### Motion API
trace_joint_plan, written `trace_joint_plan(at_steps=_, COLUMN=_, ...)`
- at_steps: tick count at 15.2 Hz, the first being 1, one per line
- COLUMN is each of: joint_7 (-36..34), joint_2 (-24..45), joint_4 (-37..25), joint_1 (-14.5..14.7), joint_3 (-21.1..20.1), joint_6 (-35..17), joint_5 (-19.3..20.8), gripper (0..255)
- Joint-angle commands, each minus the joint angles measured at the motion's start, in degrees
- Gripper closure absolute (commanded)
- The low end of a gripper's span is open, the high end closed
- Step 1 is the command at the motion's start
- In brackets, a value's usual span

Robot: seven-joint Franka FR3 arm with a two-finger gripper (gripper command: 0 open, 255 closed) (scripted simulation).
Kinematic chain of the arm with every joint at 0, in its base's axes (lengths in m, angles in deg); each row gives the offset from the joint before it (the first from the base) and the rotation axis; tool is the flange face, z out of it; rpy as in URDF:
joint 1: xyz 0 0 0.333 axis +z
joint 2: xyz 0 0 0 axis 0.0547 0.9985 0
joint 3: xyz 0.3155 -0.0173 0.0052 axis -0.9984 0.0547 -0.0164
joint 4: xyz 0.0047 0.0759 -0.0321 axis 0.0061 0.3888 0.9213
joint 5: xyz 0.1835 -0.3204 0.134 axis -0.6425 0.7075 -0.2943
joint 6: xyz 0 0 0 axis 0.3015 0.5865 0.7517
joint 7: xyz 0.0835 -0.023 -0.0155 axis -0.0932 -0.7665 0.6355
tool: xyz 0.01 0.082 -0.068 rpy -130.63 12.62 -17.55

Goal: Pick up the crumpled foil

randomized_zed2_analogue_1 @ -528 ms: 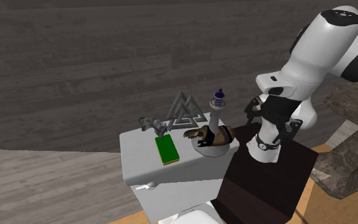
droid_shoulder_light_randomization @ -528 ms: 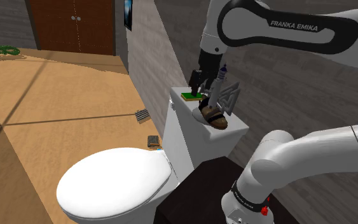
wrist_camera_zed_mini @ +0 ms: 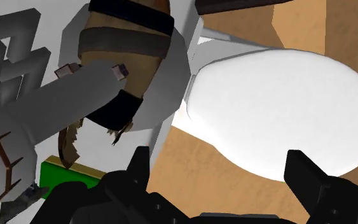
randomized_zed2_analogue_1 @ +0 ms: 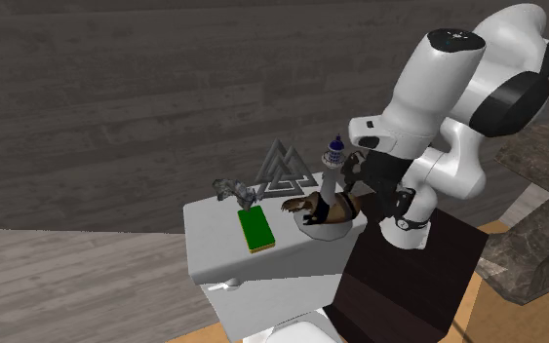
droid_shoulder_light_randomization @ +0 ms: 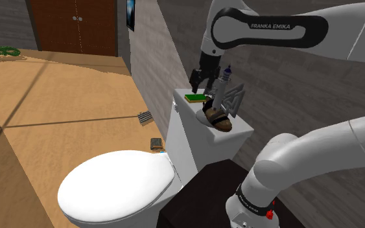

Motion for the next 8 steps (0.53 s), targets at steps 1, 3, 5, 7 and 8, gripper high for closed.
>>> trace_joint_plan(at_steps=1, joint_7=-0.20, joint_2=3.09, joint_4=-0.93, joint_1=-1.39, joint_3=1.44, joint_6=-2.63, joint_5=0.77, gripper=0)
trace_joint_plan(at_steps=3, joint_7=-0.43, joint_2=6.02, joint_4=-2.21, joint_1=-2.65, joint_3=2.78, joint_6=-4.69, joint_5=1.32, gripper=0)
trace_joint_plan(at_steps=5, joint_7=-0.64, joint_2=8.99, joint_4=-3.67, joint_1=-3.82, joint_3=4.14, joint_6=-6.63, joint_5=1.76, gripper=0)
trace_joint_plan(at_steps=7, joint_7=-0.82, joint_2=12.00, joint_4=-5.29, joint_1=-4.93, joint_3=5.51, joint_6=-8.43, joint_5=2.04, gripper=0)
trace_joint_plan(at_steps=8, joint_7=-0.89, joint_2=13.51, joint_4=-6.16, joint_1=-5.46, joint_3=6.20, joint_6=-9.28, joint_5=2.12, gripper=0)
